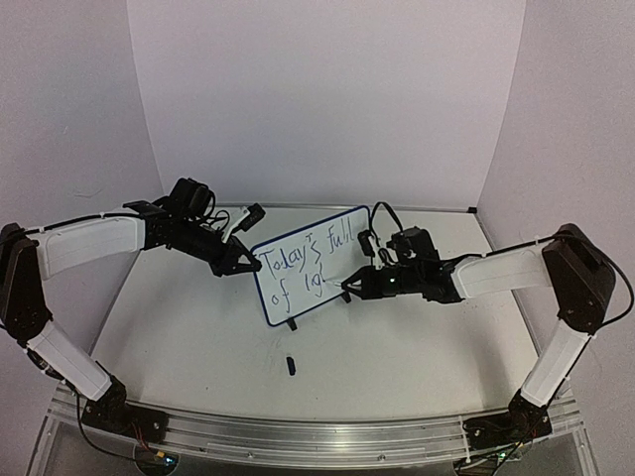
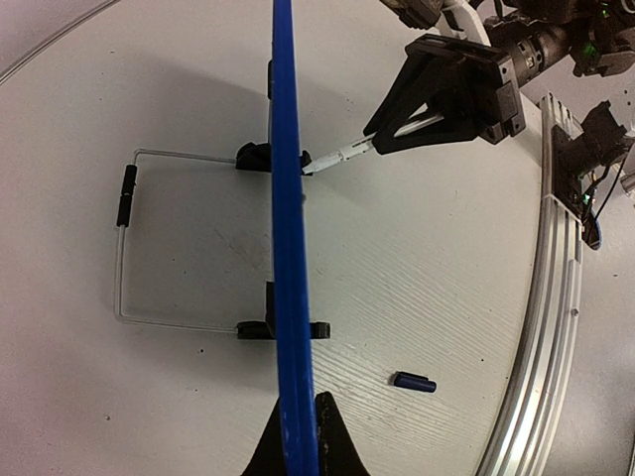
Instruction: Write a sentence on the whiteboard
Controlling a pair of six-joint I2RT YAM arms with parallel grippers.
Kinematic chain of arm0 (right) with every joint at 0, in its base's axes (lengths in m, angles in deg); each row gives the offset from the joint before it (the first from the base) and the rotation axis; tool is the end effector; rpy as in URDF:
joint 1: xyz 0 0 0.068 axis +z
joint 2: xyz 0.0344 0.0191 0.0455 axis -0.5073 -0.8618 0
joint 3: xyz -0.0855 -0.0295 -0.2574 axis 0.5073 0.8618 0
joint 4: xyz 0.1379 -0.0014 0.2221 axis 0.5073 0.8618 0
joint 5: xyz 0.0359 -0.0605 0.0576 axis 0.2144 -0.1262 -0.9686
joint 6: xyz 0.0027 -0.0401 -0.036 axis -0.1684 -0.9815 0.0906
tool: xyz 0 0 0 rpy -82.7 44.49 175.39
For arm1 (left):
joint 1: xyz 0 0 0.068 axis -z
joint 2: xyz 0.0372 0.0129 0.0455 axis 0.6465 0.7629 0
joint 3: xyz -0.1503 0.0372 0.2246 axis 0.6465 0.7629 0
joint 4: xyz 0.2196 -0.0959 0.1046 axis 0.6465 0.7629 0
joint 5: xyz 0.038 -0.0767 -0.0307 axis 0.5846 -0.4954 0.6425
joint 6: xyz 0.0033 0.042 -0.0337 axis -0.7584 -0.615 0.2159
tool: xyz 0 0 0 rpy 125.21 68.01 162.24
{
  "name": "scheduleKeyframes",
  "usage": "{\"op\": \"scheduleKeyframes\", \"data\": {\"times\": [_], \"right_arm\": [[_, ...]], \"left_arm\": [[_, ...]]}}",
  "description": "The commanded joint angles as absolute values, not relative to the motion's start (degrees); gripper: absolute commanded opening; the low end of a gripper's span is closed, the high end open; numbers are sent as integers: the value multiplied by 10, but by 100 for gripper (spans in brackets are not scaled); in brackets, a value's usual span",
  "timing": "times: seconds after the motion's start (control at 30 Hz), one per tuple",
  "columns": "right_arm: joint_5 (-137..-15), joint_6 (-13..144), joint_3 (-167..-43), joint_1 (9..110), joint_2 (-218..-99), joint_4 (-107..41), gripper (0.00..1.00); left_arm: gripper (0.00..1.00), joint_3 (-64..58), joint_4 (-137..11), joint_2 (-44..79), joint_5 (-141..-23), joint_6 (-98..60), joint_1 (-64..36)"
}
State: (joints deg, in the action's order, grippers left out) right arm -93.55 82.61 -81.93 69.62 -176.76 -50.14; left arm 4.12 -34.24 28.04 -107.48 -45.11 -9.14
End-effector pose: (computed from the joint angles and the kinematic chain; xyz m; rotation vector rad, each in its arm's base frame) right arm 0.2753 0.2433 0.1823 -0.5761 2.1722 1.0886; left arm 0.2658 -0.1838 0.2664 1.1749 2.0767 -0.8451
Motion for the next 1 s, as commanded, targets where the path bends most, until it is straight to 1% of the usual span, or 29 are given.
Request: {"op": "scheduleKeyframes", "data": {"times": [0.0,0.8,0.97], "right_arm": [[-927,828,-840,694,-1734,-514,0],[-871,837,-824,692,-1736,-516,0],[-875,839,-819,692,-1737,-516,0]], "left_arm": [[0,38,-295,299,-1059,-462,-82],[0,38,-295,297,-1059,-462,-82],[0,38,-294,298,-1059,-462,-82]]}}
